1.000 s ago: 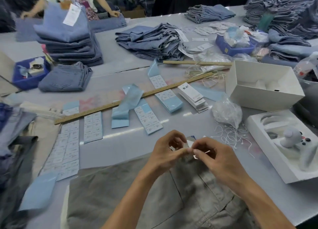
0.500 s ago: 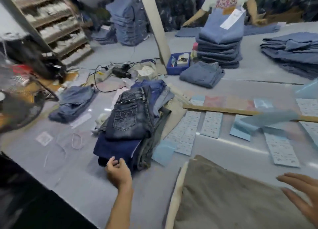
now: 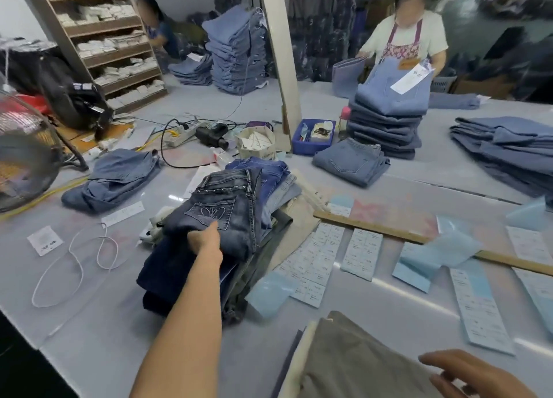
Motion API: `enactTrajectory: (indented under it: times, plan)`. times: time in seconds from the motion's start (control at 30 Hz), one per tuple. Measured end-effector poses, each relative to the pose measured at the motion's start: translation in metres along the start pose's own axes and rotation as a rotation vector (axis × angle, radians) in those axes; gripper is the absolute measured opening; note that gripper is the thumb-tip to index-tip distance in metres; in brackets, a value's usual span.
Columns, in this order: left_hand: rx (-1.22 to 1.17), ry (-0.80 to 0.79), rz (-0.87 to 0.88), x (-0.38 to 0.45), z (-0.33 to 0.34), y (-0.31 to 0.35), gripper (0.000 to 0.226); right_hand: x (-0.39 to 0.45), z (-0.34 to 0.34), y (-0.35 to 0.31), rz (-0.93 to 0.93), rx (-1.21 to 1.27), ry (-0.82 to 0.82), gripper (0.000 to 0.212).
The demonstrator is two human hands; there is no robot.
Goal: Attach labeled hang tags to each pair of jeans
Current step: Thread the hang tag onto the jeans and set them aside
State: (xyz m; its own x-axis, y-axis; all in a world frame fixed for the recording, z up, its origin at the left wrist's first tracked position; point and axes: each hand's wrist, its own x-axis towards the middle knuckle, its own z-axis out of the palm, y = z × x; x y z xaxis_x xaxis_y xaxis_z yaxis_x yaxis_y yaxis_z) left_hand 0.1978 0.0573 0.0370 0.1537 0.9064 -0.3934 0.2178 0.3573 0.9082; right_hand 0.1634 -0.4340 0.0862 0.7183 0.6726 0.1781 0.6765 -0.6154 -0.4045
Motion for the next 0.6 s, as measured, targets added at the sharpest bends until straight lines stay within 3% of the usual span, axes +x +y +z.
enactTrajectory:
  times: [0.07, 0.17, 0.27, 0.33, 0.4, 0.47, 0.6]
  plan:
    - [0.105, -0.005, 0.242, -0.018, 0.017, 0.019, 0.041, -0.003, -0.006, 0.000, 0.014, 0.037, 0.006, 0.050]
    - [0.161, -0.107, 0.573, -0.062, 0.044, 0.061, 0.037, -0.009, -0.010, -0.009, 0.200, 0.278, 0.022, 0.028]
    - [0.219, -0.192, 0.896, -0.135, 0.066, 0.105, 0.042, -0.004, -0.009, -0.024, 0.349, 0.567, 0.019, 0.027]
    - [0.122, -0.328, 1.015, -0.196, 0.074, 0.121, 0.045, -0.002, -0.007, -0.033, 0.504, 0.922, 0.012, 0.040]
    - [-0.015, -0.535, 0.975, -0.263, 0.073, 0.126, 0.041, -0.004, -0.004, -0.035, 0.727, 1.461, 0.056, 0.053]
    - [-0.192, -0.810, 0.804, -0.322, 0.064, 0.120, 0.033, -0.014, -0.004, -0.025, 0.831, 1.917, 0.154, 0.061]
    - [-0.385, -1.272, 0.332, -0.384, 0.039, 0.066, 0.035, -0.067, -0.036, 0.027, 0.651, 2.290, 0.505, 0.095]
